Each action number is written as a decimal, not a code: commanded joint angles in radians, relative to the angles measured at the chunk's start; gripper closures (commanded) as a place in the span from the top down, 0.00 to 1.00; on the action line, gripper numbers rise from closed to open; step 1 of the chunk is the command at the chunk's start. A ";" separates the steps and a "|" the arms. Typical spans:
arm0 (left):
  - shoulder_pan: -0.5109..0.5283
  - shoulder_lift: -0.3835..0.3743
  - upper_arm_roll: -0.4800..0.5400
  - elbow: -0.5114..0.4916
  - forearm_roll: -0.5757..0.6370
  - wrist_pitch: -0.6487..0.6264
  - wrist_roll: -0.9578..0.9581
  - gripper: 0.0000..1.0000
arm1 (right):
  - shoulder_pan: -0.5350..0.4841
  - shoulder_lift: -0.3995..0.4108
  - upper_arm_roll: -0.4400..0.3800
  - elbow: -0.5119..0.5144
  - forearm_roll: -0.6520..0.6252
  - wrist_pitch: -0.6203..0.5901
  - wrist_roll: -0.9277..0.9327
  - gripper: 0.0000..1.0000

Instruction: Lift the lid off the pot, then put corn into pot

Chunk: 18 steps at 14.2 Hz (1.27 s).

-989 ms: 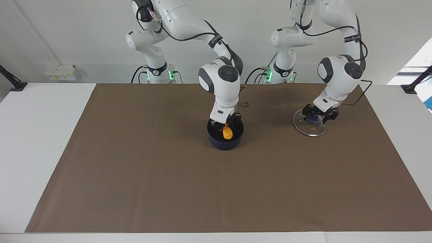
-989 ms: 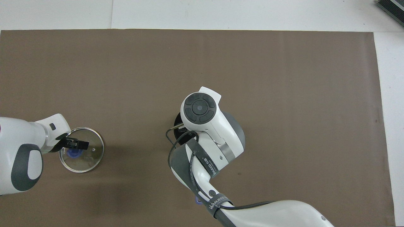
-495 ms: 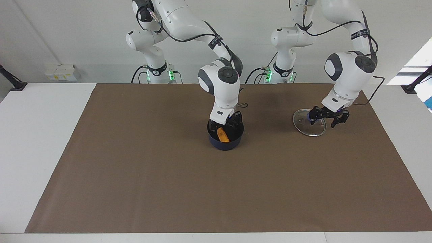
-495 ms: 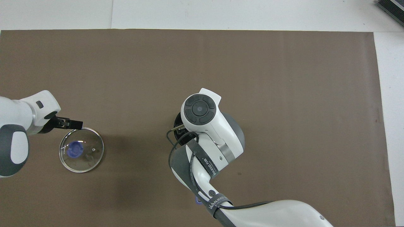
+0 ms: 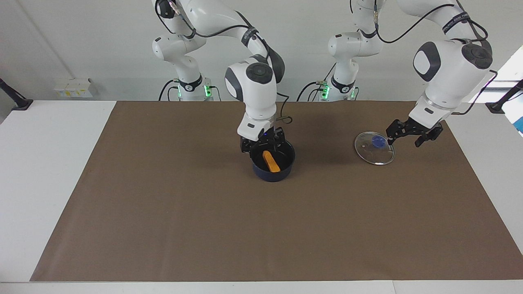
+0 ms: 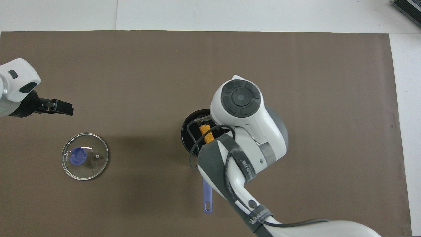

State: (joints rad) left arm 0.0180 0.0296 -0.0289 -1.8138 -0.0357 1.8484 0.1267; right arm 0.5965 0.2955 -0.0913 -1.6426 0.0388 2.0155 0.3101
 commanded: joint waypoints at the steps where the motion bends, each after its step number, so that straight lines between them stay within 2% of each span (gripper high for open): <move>1: -0.013 0.027 0.003 0.132 0.010 -0.136 -0.041 1.00 | -0.095 -0.099 0.005 -0.019 0.003 -0.067 -0.005 1.00; 9: -0.010 -0.031 0.006 0.198 0.010 -0.242 -0.078 1.00 | -0.349 -0.266 -0.002 0.049 0.001 -0.253 -0.074 1.00; 13: -0.007 0.004 0.003 0.333 0.011 -0.418 -0.079 1.00 | -0.411 -0.291 -0.005 0.105 0.001 -0.363 -0.112 1.00; 16: -0.010 0.004 0.000 0.334 0.011 -0.419 -0.082 1.00 | -0.432 -0.357 -0.007 0.107 0.003 -0.428 -0.112 1.00; 18: -0.006 0.012 0.001 0.343 0.011 -0.449 -0.082 1.00 | -0.454 -0.369 -0.007 0.124 -0.003 -0.478 -0.130 1.00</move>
State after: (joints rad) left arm 0.0177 0.0134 -0.0314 -1.5132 -0.0347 1.4480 0.0593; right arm 0.1731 -0.0505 -0.1048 -1.5317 0.0375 1.5856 0.2170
